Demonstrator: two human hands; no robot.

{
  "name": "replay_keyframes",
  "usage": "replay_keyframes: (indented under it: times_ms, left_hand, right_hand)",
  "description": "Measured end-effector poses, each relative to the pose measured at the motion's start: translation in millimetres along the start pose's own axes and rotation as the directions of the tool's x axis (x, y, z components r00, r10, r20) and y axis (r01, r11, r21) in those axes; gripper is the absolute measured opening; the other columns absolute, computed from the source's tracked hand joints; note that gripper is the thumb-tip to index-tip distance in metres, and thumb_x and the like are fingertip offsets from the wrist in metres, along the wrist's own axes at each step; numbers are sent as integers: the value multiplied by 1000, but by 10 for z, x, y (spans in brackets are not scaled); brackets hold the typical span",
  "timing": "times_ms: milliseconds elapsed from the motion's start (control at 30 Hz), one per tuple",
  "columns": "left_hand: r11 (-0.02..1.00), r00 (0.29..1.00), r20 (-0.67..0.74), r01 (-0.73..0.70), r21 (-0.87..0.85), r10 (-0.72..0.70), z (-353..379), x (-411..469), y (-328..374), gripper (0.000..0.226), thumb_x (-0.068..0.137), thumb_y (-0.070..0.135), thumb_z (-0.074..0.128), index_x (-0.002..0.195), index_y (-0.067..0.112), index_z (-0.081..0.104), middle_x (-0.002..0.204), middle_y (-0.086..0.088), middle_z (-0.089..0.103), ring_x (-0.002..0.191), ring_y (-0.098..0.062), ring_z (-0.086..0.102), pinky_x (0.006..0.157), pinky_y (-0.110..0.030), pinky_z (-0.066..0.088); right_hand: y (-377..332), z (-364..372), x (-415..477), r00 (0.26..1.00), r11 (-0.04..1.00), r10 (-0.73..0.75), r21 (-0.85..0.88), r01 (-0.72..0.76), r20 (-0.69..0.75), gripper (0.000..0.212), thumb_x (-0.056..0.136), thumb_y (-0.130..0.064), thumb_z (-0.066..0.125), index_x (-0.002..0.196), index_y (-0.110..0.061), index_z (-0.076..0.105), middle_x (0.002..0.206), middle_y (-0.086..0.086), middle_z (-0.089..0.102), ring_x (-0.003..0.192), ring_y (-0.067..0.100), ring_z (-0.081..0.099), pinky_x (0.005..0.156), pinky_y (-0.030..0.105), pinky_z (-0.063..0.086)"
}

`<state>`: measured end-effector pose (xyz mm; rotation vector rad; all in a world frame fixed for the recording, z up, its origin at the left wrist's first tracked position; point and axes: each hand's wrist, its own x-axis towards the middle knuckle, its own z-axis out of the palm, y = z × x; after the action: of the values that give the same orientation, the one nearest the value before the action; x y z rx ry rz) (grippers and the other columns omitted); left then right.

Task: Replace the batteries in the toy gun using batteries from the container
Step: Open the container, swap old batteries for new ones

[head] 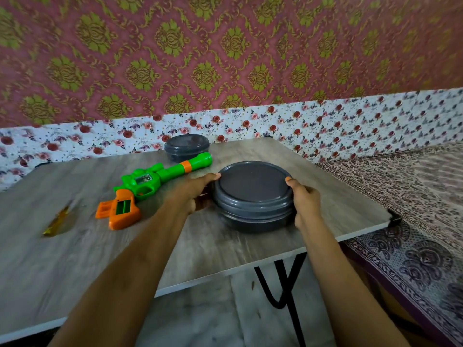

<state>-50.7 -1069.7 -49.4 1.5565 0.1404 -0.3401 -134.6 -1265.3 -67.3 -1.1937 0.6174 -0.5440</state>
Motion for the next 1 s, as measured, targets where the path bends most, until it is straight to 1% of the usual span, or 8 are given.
replay_keyframes:
  times_ms: [67, 200, 433, 567, 767, 833, 933, 1000]
  left_hand:
    - [999, 1000, -8, 6, -50, -7, 18, 16, -37, 11, 84, 27, 66, 79, 19, 60, 72, 3, 58, 64, -9, 53, 38, -14, 43]
    - [996, 999, -48, -1, -91, -4, 80, 45, -56, 15, 84, 22, 66, 73, 17, 57, 70, 1, 56, 63, -10, 52, 52, -21, 45]
    - [993, 992, -124, -29, -110, 15, 144, 44, -36, 16, 78, 21, 68, 73, 15, 54, 72, -2, 56, 60, -12, 52, 52, -23, 45]
    - [1000, 993, -116, 5, -17, -7, 146, -40, 16, 20, 81, 25, 67, 71, 16, 52, 70, 0, 52, 62, -10, 49, 53, -21, 41]
    - [969, 998, -56, 14, 247, 0, 193, -22, 249, 25, 88, 32, 58, 69, 18, 49, 71, 0, 51, 63, -13, 47, 62, -24, 38]
    - [957, 1000, -28, 8, 289, 0, 274, 6, 309, 27, 91, 37, 55, 74, 17, 52, 73, -2, 53, 66, -17, 50, 60, -25, 38]
    - [927, 1000, -7, 13, 376, -11, 385, 149, 379, 37, 91, 42, 56, 108, 9, 59, 102, -11, 62, 99, -30, 59, 78, -34, 44]
    - [921, 999, 26, 34, 389, -48, 383, 234, 396, 40, 90, 41, 58, 109, 6, 60, 98, -11, 68, 91, -28, 66, 73, -31, 51]
  right_hand:
    - [17, 16, 9, 1000, 1000, -9, 10, 9, -10, 24, 81, -19, 67, 64, -10, 52, 88, 10, 62, 85, 25, 58, 74, 31, 45]
    - [-2, 23, 16, 1000, 1000, -18, 13, 18, -5, 22, 82, -14, 65, 63, -9, 55, 73, 3, 60, 82, 23, 57, 75, 29, 44]
    - [-102, 3, -29, 999, 999, 46, -2, -46, -8, 14, 79, -11, 67, 76, 1, 59, 97, 16, 63, 86, 26, 57, 82, 34, 48]
    - [-143, -26, -53, 999, 996, 44, -84, -44, 9, 29, 79, -14, 67, 97, 8, 60, 108, 19, 64, 87, 26, 56, 80, 33, 47]
    - [-379, -67, 41, 977, 948, 154, -301, -105, 145, 50, 79, -20, 61, 125, -2, 50, 126, 15, 55, 101, 27, 54, 77, 34, 45]
    - [-316, -22, 34, 982, 949, 124, -306, -76, 140, 54, 81, -28, 64, 126, -1, 49, 126, 15, 56, 107, 30, 56, 82, 33, 45]
    - [-190, 34, 11, 990, 950, 71, -312, -30, 119, 57, 77, -38, 70, 116, 1, 57, 117, 17, 62, 103, 32, 61, 87, 39, 51]
    - [-128, 47, 64, 993, 942, 35, -335, 4, 110, 51, 76, -38, 71, 109, 0, 60, 110, 15, 65, 98, 32, 62, 86, 41, 52]
